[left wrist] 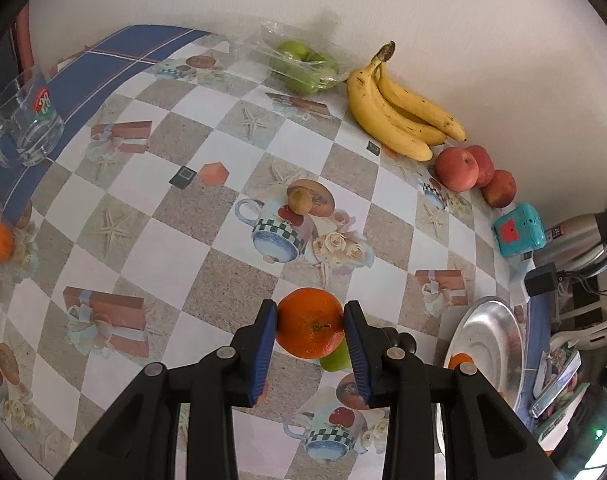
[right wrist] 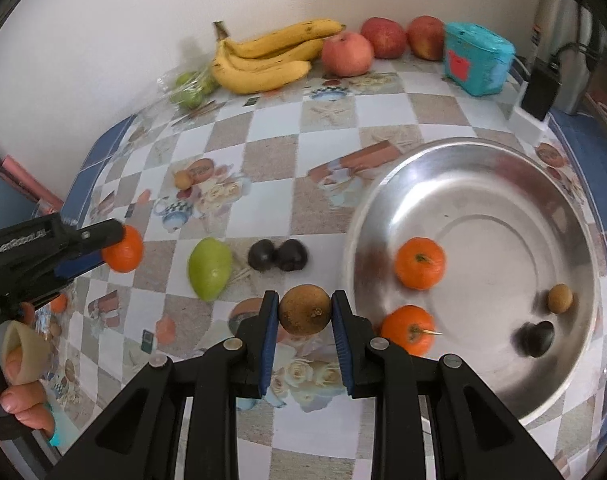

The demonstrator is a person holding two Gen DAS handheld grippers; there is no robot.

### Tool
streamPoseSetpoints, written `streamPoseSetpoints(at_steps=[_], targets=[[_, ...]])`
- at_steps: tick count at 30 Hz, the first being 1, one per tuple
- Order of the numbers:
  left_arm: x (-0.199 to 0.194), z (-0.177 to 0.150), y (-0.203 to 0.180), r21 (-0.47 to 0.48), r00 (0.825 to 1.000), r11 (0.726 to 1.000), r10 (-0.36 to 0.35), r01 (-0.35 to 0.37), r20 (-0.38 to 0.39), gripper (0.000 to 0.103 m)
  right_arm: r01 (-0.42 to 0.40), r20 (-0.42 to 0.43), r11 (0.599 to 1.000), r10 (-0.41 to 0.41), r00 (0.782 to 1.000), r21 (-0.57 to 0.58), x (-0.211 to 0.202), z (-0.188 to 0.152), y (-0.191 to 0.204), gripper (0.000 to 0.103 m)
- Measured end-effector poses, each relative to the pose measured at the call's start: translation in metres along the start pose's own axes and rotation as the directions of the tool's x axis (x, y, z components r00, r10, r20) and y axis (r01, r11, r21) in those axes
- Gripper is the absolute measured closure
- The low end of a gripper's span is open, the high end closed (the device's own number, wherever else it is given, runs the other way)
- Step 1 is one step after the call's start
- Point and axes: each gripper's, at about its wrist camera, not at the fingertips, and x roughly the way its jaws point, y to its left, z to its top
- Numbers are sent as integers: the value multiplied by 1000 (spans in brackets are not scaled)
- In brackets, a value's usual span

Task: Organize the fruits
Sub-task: 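Carry the tangerine and the brown kiwi over the steel bowl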

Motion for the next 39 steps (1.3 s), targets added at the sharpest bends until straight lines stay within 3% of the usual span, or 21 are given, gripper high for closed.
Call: streamPoseSetpoints(at_steps=[12,21,29,34,39], targets=[[2,-22,-58,139,999,990,-31,34,-25,66,108,34,972,-117,992,209,-20,5,-82,76],[8,-61,-128,327,994,940,-75,97,-81,66,133,56,912,-167,984,388,-40,-6,-148,75],[17,-105,-188,507,988,849,-96,146,-125,66,141,95,902,-195,976,408,-53,-9,-166,75],[30,-119,-199,534,982,829,-91,166,-163,66,128,96,917,-176,980,379,-50,-9,-163,75],[42,-128,-200,530,977,831,-72,170,-201,66,125,69,922,-161,985,367,-41,-11,-162,75]])
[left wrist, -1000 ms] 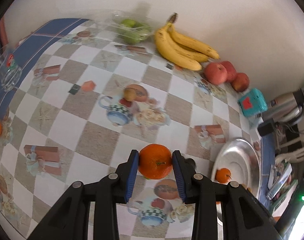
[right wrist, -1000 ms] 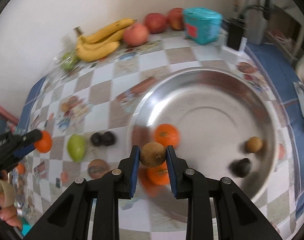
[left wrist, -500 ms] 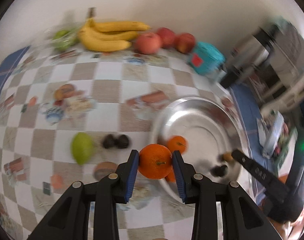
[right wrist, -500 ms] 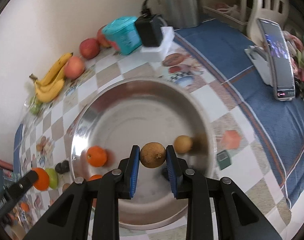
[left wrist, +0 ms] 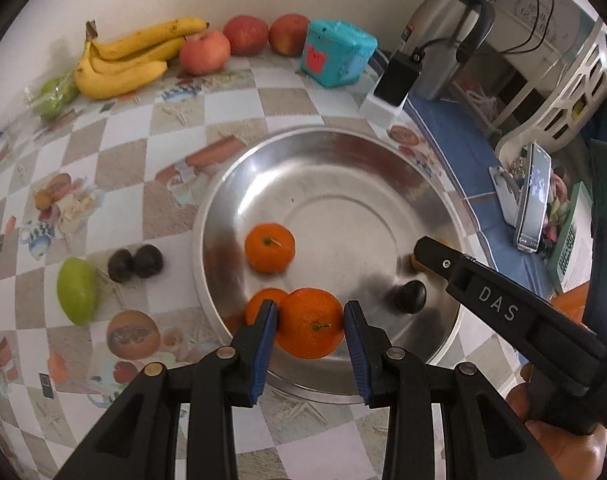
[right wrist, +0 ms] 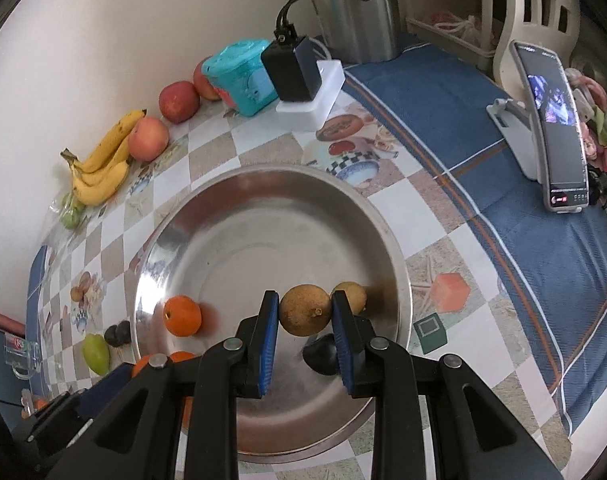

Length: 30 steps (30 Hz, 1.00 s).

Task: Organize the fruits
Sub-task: 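Carry the tangerine and the brown kiwi over the steel bowl, then open right tool to drop the brown kiwi into the bowl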

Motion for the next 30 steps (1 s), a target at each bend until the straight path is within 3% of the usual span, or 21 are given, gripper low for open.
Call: streamPoseSetpoints(at_steps=[30], targets=[[17,-7,-14,31,999,1000,3,-2,-50,61,1,-66,998,-5,998,-67,22,-8,12,73]])
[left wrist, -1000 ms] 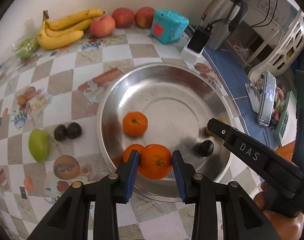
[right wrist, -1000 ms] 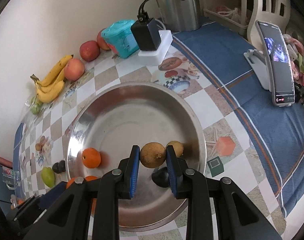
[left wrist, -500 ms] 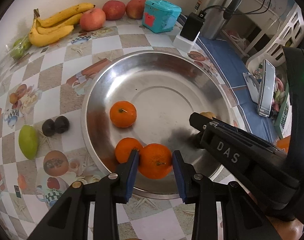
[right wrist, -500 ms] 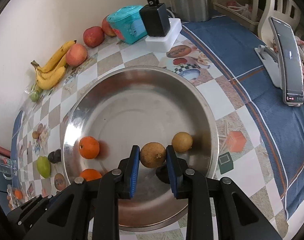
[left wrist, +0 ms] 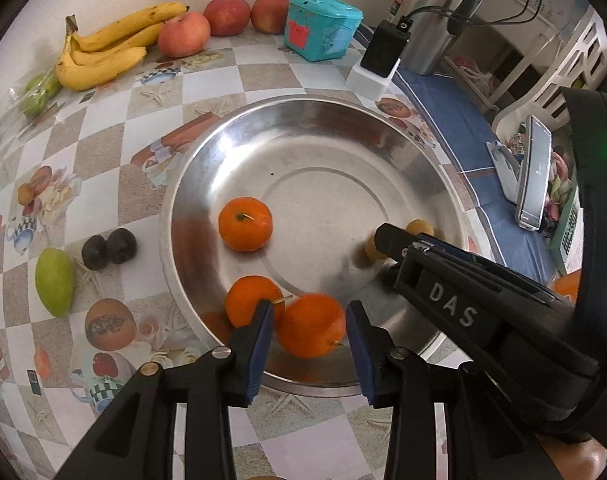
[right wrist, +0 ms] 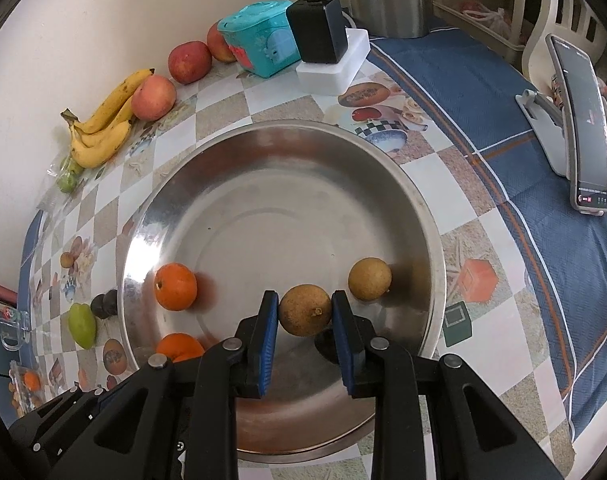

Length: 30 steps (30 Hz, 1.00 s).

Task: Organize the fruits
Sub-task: 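Open right tool to drop the brown kiwi into the bowl, then open left tool to drop the tangerine into the bowl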

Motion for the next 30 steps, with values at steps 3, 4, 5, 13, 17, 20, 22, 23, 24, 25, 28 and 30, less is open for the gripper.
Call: streamPoseSetpoints(at_steps=[3,4,5,13,17,20,22,23,24,25,28,30], targets=[[-3,1,3,-12,1000,1000,-6,6,5,59,-5,7,1000,5,1000,5,-2,0,-1,68],[-4,1,4,-13,1000,1000,-8,8,8,57,-6,11,1000,6,1000,5,-3,1,0,68],[-5,1,4,-14,1000,1000,-9,9,11,54,-6,14,1000,6,1000,5,-4,1,0,68],[-16,6,17,-69,999,998,-12,14,36,46,-2,34,1000,1,999,21,-10,2,-4,68],[-23,9,30,-111,998,994,3,3,56,45,-19,32,999,18,999,38,-10,2,-5,68],[-26,10,39,-146,998,989,12,-2,65,45,-11,35,1000,10,999,29,-11,2,-4,68],[-28,11,45,-166,997,986,24,-12,73,45,-14,35,999,13,999,29,-12,2,-4,68],[-30,11,49,-178,996,984,33,-19,77,45,-14,35,1000,13,999,26,-12,2,-3,68],[-31,12,52,-192,996,981,43,-27,81,45,-13,35,1000,12,999,21,-12,2,-2,68],[-33,12,57,-208,995,977,57,-38,84,45,-13,35,1000,12,999,17,-12,2,-2,68],[-38,12,69,-250,991,966,96,-71,91,45,-13,34,1000,13,999,1,-13,2,2,68],[-41,11,79,-289,987,952,130,-99,92,45,-12,33,1000,13,999,-10,-13,2,4,68]])
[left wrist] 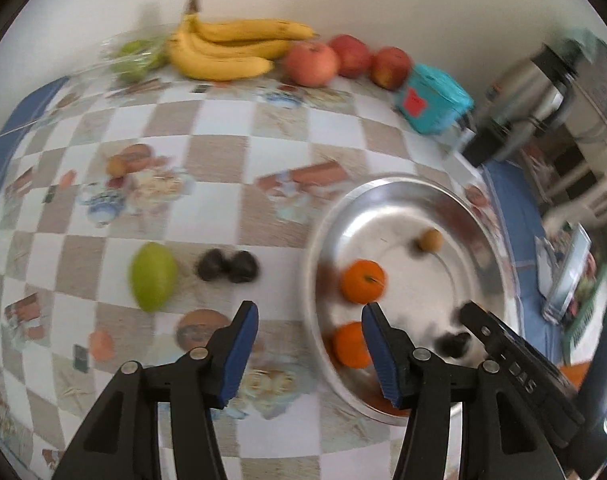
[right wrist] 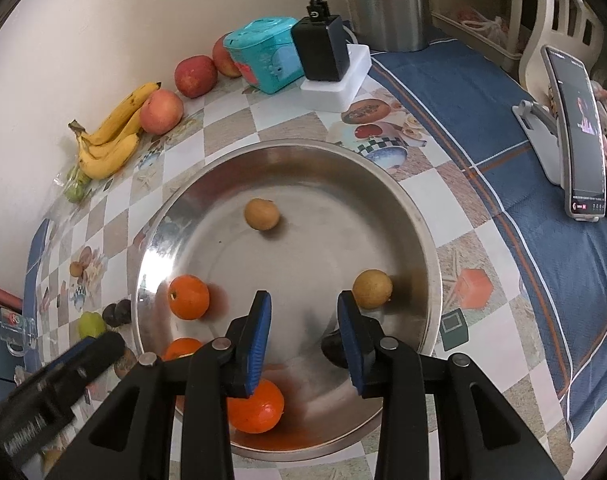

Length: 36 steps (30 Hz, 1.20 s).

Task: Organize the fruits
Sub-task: 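Open left tool to drop the tangerine into the bowl, then withdraw both tools from the bowl toward the remaining fruit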

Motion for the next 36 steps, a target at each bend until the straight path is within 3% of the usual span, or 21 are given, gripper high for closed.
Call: streamPoseSetpoints(at_steps=[9,17,18,20,21,23,25,28,31,34,36], targets=[[-10,8,40,-139,996,987,89,-84,28,45,-10,3,998,10,1000,-58,-4,-2,17,68],[-15,10,54,-176,992,978,119,-111,33,45,-19,13,995,21,1000,-102,-11,-3,29,68],[-15,10,54,-176,992,977,124,-116,31,44,-18,11,994,19,1000,-105,-10,-3,30,68],[-13,9,55,-179,990,975,142,-136,24,26,-10,5,994,10,1000,-111,-8,-4,31,68],[-12,8,56,-180,988,973,151,-145,20,25,-3,2,993,3,1000,-114,-7,-3,31,68],[-9,7,57,-181,986,970,168,-165,5,25,19,-1,992,-19,1000,-127,-5,-4,33,53],[-6,6,58,-183,984,967,180,-179,-8,21,26,-1,990,-26,1000,-135,-3,-5,34,45],[-2,5,61,-187,979,961,202,-203,-24,9,35,2,987,-35,999,-156,-2,-6,36,44],[0,4,64,-194,976,957,215,-217,-31,8,64,11,980,-63,998,-187,-1,-6,40,32],[-1,4,66,-198,975,955,219,-221,-32,7,69,13,977,-68,998,-201,0,-7,42,31],[-1,4,68,-199,975,954,220,-222,-33,7,71,15,976,-69,997,-206,1,-7,43,24]])
